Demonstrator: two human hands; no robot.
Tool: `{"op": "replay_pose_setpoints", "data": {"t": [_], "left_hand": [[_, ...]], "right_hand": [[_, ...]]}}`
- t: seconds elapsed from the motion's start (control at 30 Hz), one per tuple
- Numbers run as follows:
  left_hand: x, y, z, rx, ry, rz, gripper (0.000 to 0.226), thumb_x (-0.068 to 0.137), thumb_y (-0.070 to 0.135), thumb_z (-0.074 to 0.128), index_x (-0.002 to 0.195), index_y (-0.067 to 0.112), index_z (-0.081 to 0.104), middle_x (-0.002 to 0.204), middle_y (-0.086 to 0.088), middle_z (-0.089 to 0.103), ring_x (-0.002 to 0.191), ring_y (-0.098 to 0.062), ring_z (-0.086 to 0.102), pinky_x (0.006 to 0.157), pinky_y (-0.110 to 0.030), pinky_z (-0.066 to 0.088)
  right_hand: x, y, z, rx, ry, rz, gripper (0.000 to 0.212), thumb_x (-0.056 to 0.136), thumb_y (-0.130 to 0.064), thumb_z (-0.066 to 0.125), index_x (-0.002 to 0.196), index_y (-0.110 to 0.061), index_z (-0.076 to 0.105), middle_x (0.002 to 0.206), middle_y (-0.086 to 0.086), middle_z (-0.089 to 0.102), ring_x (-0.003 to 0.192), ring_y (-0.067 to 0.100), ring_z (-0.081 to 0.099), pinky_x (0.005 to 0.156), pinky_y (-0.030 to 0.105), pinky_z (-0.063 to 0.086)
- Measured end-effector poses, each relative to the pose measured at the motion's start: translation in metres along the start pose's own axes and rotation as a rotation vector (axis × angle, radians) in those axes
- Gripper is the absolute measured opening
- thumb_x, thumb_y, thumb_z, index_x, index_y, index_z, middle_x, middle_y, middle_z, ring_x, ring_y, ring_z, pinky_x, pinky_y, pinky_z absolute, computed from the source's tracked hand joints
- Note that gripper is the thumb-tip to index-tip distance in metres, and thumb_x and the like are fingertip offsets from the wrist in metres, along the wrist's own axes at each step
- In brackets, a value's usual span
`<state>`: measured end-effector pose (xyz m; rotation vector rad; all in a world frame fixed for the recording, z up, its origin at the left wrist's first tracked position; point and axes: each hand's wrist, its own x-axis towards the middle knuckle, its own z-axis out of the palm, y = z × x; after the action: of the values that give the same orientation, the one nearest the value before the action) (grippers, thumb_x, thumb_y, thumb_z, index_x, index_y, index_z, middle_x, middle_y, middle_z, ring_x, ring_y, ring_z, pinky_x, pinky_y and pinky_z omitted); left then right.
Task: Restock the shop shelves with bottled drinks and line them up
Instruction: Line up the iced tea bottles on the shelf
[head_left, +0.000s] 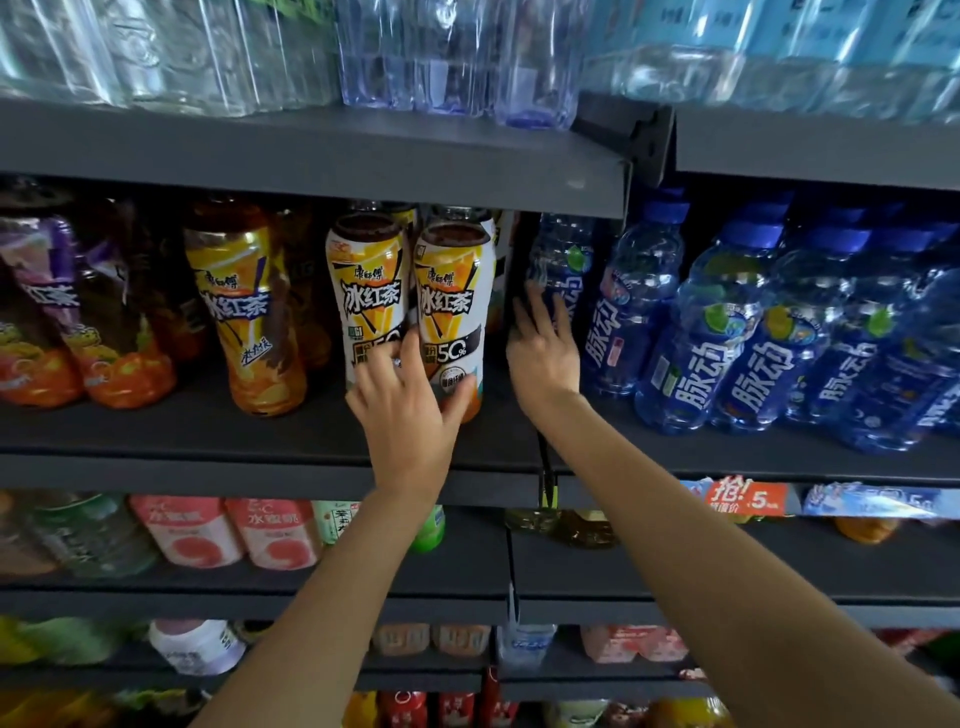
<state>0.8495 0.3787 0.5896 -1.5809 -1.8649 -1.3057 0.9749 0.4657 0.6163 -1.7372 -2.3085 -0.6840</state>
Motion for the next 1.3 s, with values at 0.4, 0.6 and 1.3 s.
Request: {"op": "replay_pose_setpoints", "data": {"t": [0.4, 0.6, 1.3], "left_hand": [[-0.001, -0.002, 0.003, -0.011, 0.005, 0.013, 0.062, 0.083, 0.055, 0.047, 0.121, 0.006, 0.049, 0.105, -0.016, 0.052, 0.098, -0.024, 0.036, 0.076, -0.043, 0.044], [-0.003, -0.005, 0.003, 0.023, 0.016, 0.044, 0.062, 0.083, 0.054, 0.047, 0.123, 0.006, 0.051, 0.106, -0.017, 0.053, 0.1, -0.025, 0.039, 0.076, -0.043, 0.045], [-0.003, 0.032, -0.004, 0.011, -0.108, -0.182, 0.08, 0.063, 0.046, 0.078, 0.122, 0.001, 0.05, 0.114, -0.019, 0.058, 0.104, -0.037, 0.056, 0.081, -0.048, 0.047]], "right_hand": [[0.024, 0.005, -0.011, 0.462, 0.106, 0.036, 0.049, 0.088, 0.005, 0.045, 0.135, 0.003, 0.036, 0.141, 0.02, 0.039, 0.136, 0.031, 0.029, 0.111, 0.036, 0.028], [0.056, -0.003, -0.002, 1.239, -0.07, 0.473, 0.048, 0.091, -0.006, 0.048, 0.137, -0.012, 0.04, 0.133, 0.013, 0.053, 0.122, 0.03, 0.049, 0.098, 0.034, 0.044], [0.03, -0.019, -0.027, 1.847, 0.06, 0.551, 0.024, 0.097, -0.019, 0.045, 0.114, -0.007, 0.057, 0.115, 0.015, 0.063, 0.105, 0.025, 0.06, 0.094, 0.039, 0.048]]}}
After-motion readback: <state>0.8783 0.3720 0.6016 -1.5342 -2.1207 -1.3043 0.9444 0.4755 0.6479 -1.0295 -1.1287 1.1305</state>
